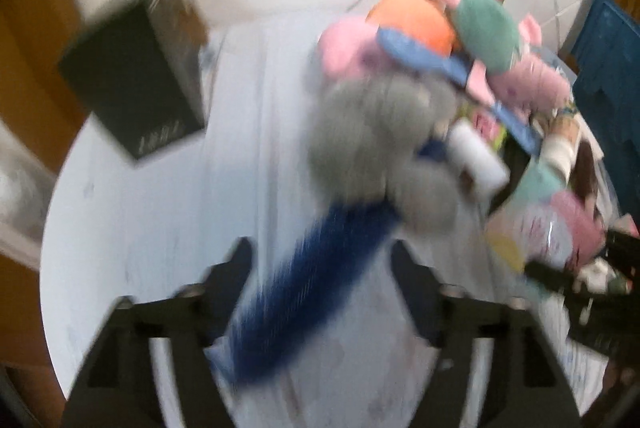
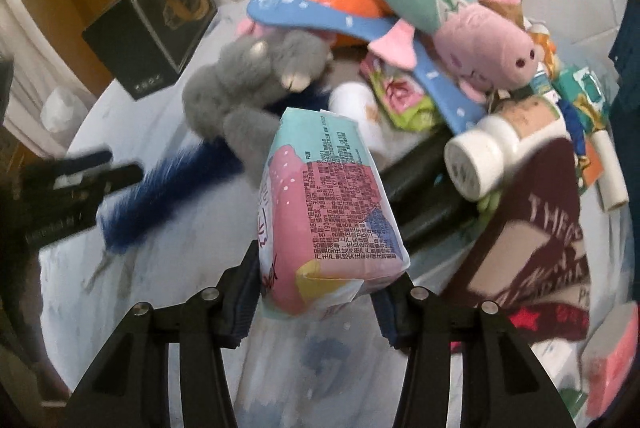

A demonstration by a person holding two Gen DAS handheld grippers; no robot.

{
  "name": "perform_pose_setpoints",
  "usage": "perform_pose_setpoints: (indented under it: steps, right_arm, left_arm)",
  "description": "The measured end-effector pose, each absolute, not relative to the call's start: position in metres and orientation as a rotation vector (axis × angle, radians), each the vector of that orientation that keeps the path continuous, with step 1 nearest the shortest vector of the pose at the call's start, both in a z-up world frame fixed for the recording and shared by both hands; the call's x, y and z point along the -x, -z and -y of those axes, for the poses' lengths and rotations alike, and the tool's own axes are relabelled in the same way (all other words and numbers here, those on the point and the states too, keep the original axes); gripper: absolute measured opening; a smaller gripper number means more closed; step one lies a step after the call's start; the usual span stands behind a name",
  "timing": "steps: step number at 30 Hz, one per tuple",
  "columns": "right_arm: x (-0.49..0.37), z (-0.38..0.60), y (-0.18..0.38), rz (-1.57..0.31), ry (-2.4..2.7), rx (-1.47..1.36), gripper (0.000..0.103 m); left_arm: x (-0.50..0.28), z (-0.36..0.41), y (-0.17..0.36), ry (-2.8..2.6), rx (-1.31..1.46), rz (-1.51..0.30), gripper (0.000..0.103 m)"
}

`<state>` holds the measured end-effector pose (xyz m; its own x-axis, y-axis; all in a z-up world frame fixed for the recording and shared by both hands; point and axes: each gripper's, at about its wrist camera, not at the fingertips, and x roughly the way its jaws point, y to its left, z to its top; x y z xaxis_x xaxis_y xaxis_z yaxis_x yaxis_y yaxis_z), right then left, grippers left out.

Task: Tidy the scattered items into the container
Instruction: 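Grasp the grey plush elephant with the left tool while the right grasps the pink Kotex pack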

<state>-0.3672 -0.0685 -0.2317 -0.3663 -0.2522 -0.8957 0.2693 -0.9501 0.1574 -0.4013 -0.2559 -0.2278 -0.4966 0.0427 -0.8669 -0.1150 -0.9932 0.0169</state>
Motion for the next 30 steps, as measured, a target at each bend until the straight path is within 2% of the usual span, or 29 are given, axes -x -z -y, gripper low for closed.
perform_pose_setpoints:
  steps: [6,10,11,13,20,30]
  right_arm:
    - [0.382,0.052,0.254,0.101,2.304,-1.570,0.049]
    - [0.392,0.050,0.273,0.138,2.274,-1.584,0.049]
    - [0.394,0.052,0.278,0.141,2.265,-1.590,0.049]
    - [0.397,0.055,0.283,0.131,2.259,-1.586,0.049]
    - [0.398,0.060,0.280,0.108,2.282,-1.565,0.048]
    - [0.350,0.053,0.214,0.075,2.395,-1.382,0.047]
  left_arm:
    - [0.474,0.224,0.266,-2.568,1.579,-0.222,0.079]
    - [0.500,0.217,0.295,-2.542,1.620,-0.184,0.078]
    - [0.504,0.216,0.301,-2.535,1.623,-0.165,0.064]
    - [0.504,0.215,0.305,-2.537,1.613,-0.142,0.058]
    - [0.459,0.229,0.275,-2.597,1.559,-0.116,0.048]
    - [0.362,0.253,0.210,-2.697,1.469,-0.053,0.045]
